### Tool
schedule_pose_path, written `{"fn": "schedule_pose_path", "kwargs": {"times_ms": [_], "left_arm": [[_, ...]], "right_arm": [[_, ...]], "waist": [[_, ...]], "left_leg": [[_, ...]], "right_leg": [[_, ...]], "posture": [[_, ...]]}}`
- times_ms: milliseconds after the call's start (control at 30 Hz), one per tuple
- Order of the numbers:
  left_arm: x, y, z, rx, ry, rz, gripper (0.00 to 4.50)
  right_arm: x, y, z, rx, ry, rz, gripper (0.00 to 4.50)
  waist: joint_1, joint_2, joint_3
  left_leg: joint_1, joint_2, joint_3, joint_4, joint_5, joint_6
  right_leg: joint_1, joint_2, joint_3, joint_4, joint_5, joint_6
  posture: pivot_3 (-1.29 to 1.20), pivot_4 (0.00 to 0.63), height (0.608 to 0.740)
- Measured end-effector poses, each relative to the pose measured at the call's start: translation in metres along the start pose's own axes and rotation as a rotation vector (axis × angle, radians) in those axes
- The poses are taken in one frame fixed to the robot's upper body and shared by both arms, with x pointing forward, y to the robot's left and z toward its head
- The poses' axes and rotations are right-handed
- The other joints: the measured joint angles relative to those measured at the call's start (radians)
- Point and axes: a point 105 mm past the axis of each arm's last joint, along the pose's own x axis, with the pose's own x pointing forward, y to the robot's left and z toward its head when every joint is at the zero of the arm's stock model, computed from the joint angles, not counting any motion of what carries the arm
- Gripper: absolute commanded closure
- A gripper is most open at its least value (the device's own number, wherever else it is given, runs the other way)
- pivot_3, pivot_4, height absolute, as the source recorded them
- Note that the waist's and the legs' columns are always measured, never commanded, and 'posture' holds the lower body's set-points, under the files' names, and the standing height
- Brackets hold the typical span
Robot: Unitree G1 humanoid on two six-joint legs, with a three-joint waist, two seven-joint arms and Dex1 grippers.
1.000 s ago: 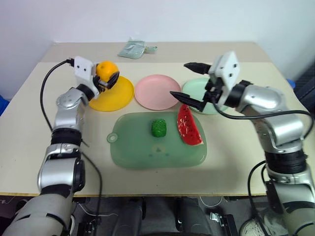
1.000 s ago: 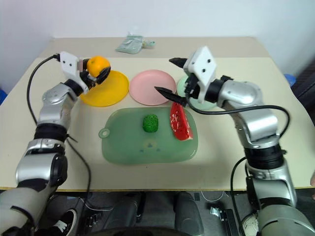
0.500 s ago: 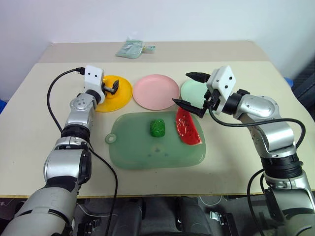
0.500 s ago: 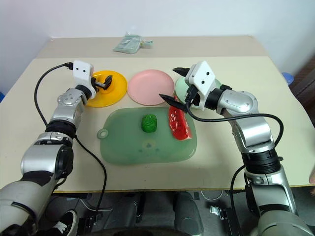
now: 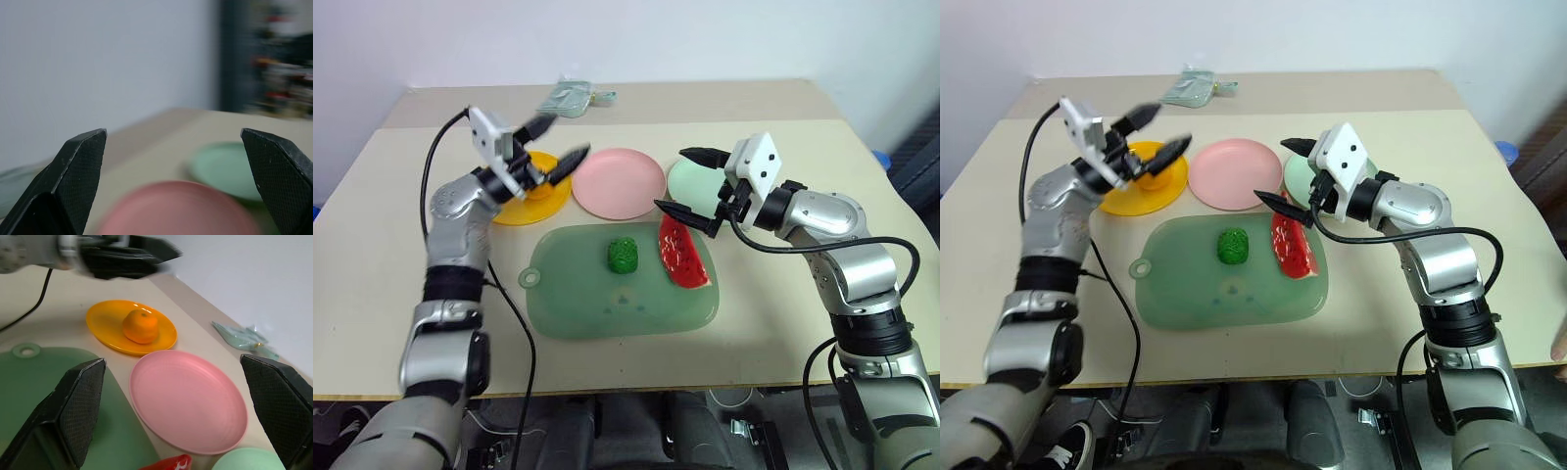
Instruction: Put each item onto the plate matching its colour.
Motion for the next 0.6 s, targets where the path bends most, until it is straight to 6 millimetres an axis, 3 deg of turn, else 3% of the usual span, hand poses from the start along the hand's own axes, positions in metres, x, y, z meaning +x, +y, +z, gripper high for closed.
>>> {"fn": "schedule_pose_path", "kwargs": {"times_ms": [67,200,333,433,600], "left_arm": [[0.0,-0.013,-0.01,-0.082,0.029,-0.067,0.0],[0.0,-0.022,-0.004,-0.086,0.052,-0.12,0.0],[-0.018,-0.033,-0.006,-0.069,0.168,-0.195,0.0],[-0.038,-0.042,-0.012,-0.064,0.268,-0.231,0.0],[-0.054,-0.049,-0.01,-0.039,0.333,-0.234,0.0]], "right_arm": [[0.001,-0.001,0.003,-0.01,-0.012,0.0,0.0],[0.002,-0.002,0.011,-0.002,-0.015,0.011,0.0],[0.019,0.025,0.013,0.029,-0.005,0.114,0.0],[0.038,0.049,0.004,-0.02,0.078,0.224,0.0],[0.056,0.061,-0.025,-0.037,0.245,0.274,0.0]], "waist": [[0.005,0.0,0.0],[0.005,0.0,0.0],[-0.008,0.001,0.0],[-0.01,0.001,0.0],[0.009,0.001,0.0]], "left_leg": [[0.0,0.0,0.0,0.001,0.0,0.0],[0.0,0.0,-0.001,0.001,0.0,0.0],[0.001,0.001,0.0,-0.002,0.0,0.0],[0.001,0.001,0.0,-0.002,0.0,0.0],[0.001,0.001,0.0,-0.001,0.0,0.0]], "right_leg": [[0.0,0.0,0.0,0.0,0.0,0.0],[0.001,0.0,0.0,0.0,0.0,0.0],[-0.001,0.001,0.001,0.0,0.0,0.0],[-0.002,0.001,0.002,0.001,0.0,-0.001],[0.0,0.0,0.002,0.0,0.0,0.0]], "posture": [[0.0,0.15,0.74],[0.0,0.15,0.74],[0.0,0.15,0.74],[0.0,0.15,0.74],[0.0,0.15,0.74]]}}
